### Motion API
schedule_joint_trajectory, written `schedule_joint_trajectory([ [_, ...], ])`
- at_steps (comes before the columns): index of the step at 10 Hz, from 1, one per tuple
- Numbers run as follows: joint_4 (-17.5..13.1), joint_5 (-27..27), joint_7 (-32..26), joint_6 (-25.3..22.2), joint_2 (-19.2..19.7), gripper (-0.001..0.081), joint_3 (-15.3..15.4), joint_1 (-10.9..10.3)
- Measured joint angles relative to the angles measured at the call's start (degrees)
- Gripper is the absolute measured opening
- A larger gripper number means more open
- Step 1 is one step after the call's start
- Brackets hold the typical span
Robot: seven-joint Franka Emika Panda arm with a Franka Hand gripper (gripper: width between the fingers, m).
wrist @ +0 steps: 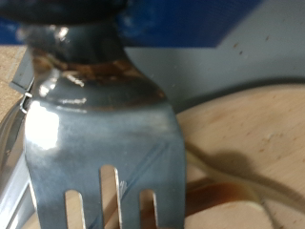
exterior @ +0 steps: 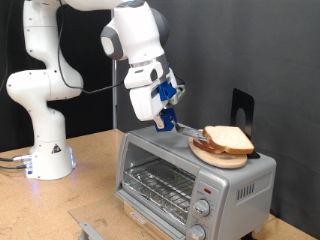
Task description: Make a piece of toast with the oven
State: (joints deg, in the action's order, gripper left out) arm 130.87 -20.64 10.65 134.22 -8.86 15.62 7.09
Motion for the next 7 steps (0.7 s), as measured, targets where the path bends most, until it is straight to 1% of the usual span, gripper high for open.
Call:
schedule_joint_trajectory([
  [7, -4.14, 3.80, 3.48, 0.16, 4.50, 0.0439, 0.41, -0.09],
])
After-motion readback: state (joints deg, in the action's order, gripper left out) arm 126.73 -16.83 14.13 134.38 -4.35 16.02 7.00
